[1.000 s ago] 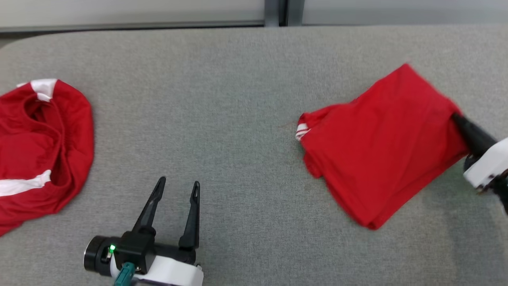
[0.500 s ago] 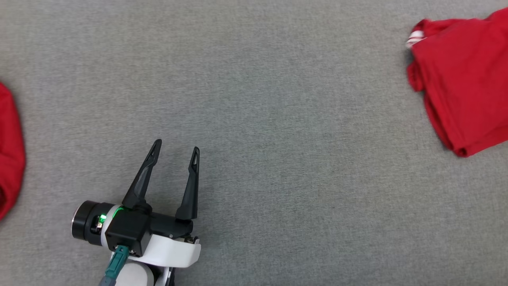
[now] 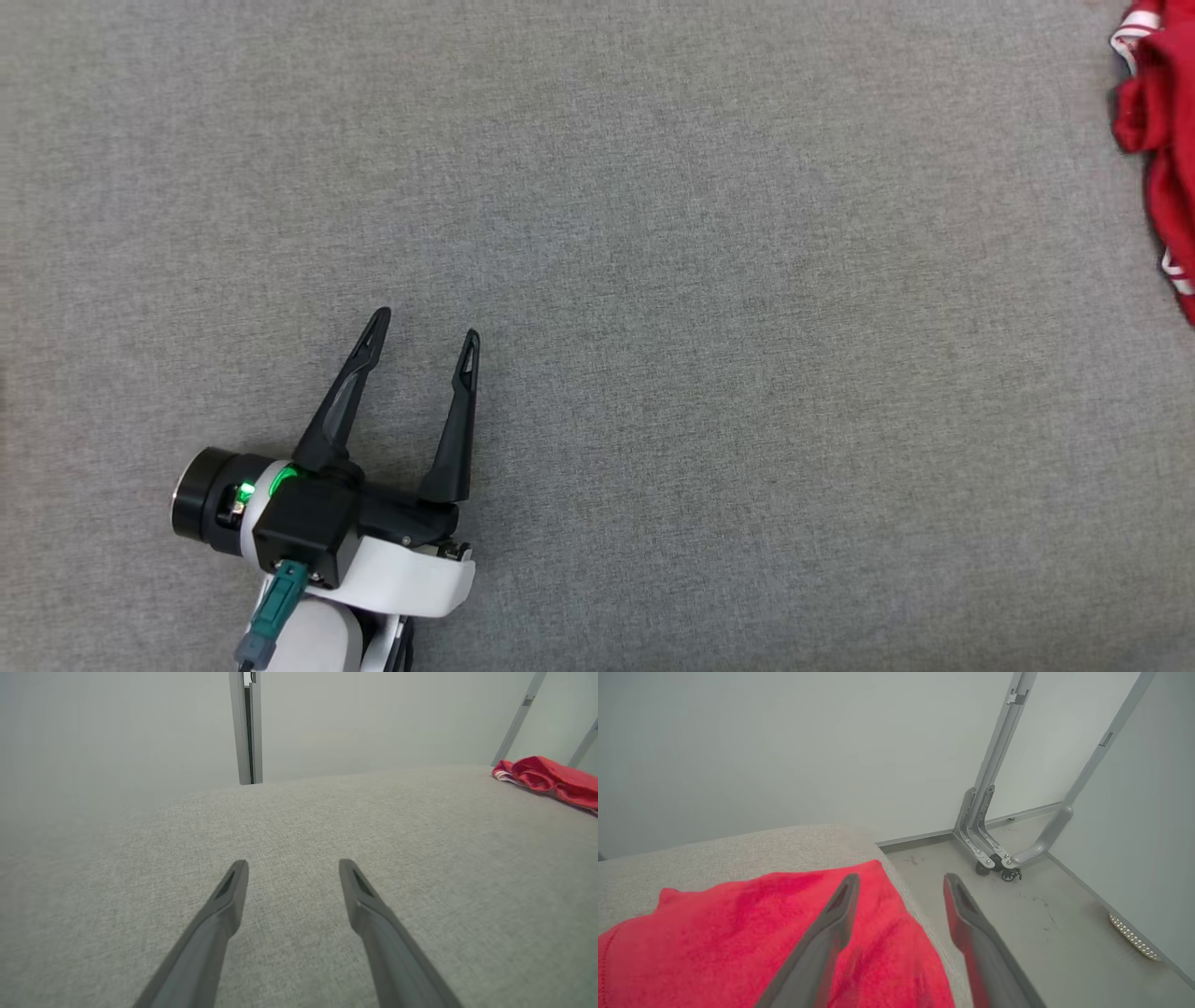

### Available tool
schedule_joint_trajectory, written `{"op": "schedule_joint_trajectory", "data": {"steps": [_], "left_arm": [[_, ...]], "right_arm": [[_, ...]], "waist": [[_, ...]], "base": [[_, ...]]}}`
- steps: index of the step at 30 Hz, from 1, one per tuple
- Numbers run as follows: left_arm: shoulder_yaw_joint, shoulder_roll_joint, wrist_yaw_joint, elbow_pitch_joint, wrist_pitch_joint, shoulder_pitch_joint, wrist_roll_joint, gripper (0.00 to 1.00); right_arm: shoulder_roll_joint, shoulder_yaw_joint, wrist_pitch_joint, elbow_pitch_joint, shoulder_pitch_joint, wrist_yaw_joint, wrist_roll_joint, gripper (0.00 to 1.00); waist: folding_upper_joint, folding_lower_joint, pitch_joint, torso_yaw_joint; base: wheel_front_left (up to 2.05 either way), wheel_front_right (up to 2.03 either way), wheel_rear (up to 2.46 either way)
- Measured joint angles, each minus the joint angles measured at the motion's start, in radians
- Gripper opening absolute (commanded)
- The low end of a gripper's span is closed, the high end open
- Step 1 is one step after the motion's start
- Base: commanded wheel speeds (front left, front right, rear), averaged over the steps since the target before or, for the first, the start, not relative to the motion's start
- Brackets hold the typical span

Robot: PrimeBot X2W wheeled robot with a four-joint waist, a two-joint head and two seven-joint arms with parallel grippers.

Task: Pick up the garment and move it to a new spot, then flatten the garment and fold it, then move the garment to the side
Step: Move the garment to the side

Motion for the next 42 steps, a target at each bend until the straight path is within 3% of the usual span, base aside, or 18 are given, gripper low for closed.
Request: {"op": "schedule_joint_trajectory", "data": {"steps": [3,7,8,15,22,32,39,42], "left_arm": [[-0.005,-0.002,0.0,0.014,0.0,0.0,-0.012,1.0],[-0.011,-0.005,0.015,0.027,0.0,0.003,-0.035,1.0],[-0.011,-0.005,0.015,0.027,0.0,0.003,-0.035,1.0],[-0.014,-0.007,0.044,0.09,0.0,0.062,-0.107,1.0],[-0.008,-0.008,0.067,0.149,0.0,0.118,-0.175,1.0],[0.022,-0.009,0.08,0.079,0.0,0.218,-0.193,1.0],[0.05,-0.009,0.13,0.046,0.0,0.31,-0.207,1.0],[0.078,-0.008,0.151,0.024,0.0,0.353,-0.224,1.0]], "right_arm": [[0.047,-0.049,-0.005,0.022,-0.041,0.0,-0.122,1.0],[0.17,-0.148,-0.007,-0.088,0.015,0.0,-0.27,1.0],[0.17,-0.148,-0.007,-0.088,0.015,0.0,-0.27,1.0],[0.403,-0.272,-0.008,-0.3,0.283,0.0,-0.509,1.0],[0.608,-0.276,-0.009,-0.472,0.519,0.0,-0.636,1.0],[0.75,-0.351,-0.009,-0.725,0.783,0.0,-0.757,1.0],[0.774,-0.339,-0.009,-0.805,0.933,0.0,-0.811,1.0],[0.767,-0.282,-0.009,-0.799,0.977,0.0,-0.828,1.0]], "waist": [[0.0,0.0,-0.022,0.008],[0.0,0.0,-0.073,0.019],[0.0,0.0,-0.073,0.019],[0.0,0.0,-0.203,0.04],[0.0,0.0,-0.352,0.056],[0.0,0.0001,-0.528,0.056],[0.0001,0.0,-0.604,0.042],[0.0,0.0,-0.633,0.027]], "base": [[0.0,0.0,0.0],[0.0,0.0,0.0],[0.0,0.0,0.0],[0.0,0.0,0.0],[0.0,0.0,0.0],[0.0,0.0,0.0],[0.0,0.0,0.0],[0.0,0.0,0.0]]}}
